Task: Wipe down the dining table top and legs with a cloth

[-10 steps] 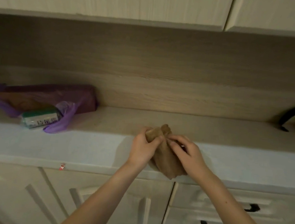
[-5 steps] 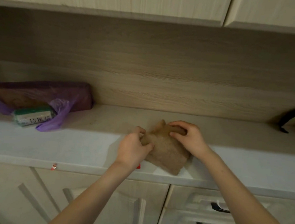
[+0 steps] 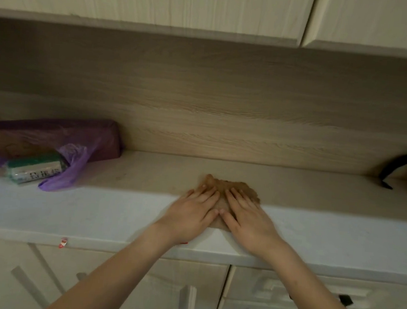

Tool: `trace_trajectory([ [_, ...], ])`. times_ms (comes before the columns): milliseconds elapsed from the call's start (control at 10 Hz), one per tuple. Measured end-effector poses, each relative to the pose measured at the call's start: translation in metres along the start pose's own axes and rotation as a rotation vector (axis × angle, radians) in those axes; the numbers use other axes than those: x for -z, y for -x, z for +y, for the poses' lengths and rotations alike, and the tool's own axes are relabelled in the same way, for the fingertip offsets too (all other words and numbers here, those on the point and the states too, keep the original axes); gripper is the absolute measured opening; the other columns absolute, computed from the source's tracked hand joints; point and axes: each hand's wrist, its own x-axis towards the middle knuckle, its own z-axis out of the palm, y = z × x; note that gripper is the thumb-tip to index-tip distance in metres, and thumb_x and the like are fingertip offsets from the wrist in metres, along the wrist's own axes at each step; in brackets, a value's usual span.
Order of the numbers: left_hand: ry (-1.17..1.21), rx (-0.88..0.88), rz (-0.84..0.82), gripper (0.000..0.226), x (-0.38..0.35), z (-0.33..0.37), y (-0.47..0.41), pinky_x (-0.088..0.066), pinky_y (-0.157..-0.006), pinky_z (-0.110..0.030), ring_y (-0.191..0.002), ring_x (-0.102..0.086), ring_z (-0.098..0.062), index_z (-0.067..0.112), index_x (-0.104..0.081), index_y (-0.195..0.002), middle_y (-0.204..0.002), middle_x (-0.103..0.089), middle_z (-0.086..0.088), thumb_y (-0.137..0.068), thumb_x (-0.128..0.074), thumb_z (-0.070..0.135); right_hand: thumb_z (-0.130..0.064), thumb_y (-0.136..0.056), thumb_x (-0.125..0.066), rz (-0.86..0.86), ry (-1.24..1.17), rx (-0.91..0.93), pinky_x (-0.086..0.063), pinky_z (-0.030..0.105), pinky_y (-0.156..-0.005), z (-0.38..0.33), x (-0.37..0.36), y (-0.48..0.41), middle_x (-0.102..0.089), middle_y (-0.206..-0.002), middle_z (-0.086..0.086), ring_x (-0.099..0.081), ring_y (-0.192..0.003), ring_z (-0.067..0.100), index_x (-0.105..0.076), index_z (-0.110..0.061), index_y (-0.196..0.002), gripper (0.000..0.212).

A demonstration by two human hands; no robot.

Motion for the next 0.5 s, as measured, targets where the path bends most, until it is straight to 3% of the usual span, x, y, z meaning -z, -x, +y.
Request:
trace_trajectory([
  [200, -0.054, 0.129, -0.028, 0.060, -0.004, -0.010, -0.045, -0.006, -0.119, -0.038, -0.148, -0.001, -0.018, 0.015, -0.010, -0.152, -0.161, -0.006, -0.002, -0.100, -0.011, 0.043, -0.043, -0.104, -0.030, -0.104, -0.014, 0.078, 0.007, 0.021, -0.116, 0.029, 0.011, -0.068, -0.005, -0.164, -0.007, 0.000, -0.150, 0.006, -0.012, -0.024, -0.156, 0.058],
  [300, -0.122, 0.161, -0.022, 0.082, -0.008, -0.014, -0.058, -0.013, -0.117, -0.042, -0.148, -0.006, -0.024, 0.012, -0.015, -0.151, -0.161, -0.010, -0.006, -0.084, 0.011, 0.050, -0.041, -0.104, -0.030, -0.089, -0.013, 0.110, 0.004, 0.026, -0.119, 0.038, 0.009, -0.084, -0.008, -0.164, -0.008, -0.002, -0.150, 0.007, -0.013, -0.025, -0.156, 0.056],
  [400, -0.036, 0.182, -0.056, 0.059, -0.003, -0.013, -0.064, -0.013, -0.118, -0.042, -0.148, -0.004, -0.023, 0.011, -0.012, -0.152, -0.161, -0.008, -0.006, -0.101, -0.012, 0.041, -0.043, -0.104, -0.031, -0.127, -0.012, 0.110, 0.004, 0.026, -0.120, 0.040, 0.010, -0.092, -0.008, -0.164, -0.005, -0.002, -0.150, 0.009, -0.013, -0.023, -0.156, 0.058],
  [500, 0.092, 0.156, 0.076, 0.059, 0.012, -0.011, -0.047, -0.012, -0.119, -0.035, -0.148, -0.005, -0.019, 0.009, -0.012, -0.151, -0.160, -0.008, -0.009, -0.102, -0.023, 0.040, -0.049, -0.101, -0.038, -0.074, -0.187, 0.068, -0.002, 0.027, -0.120, 0.032, 0.032, -0.075, -0.015, -0.163, -0.007, -0.009, -0.150, 0.009, -0.021, -0.028, -0.154, 0.060],
])
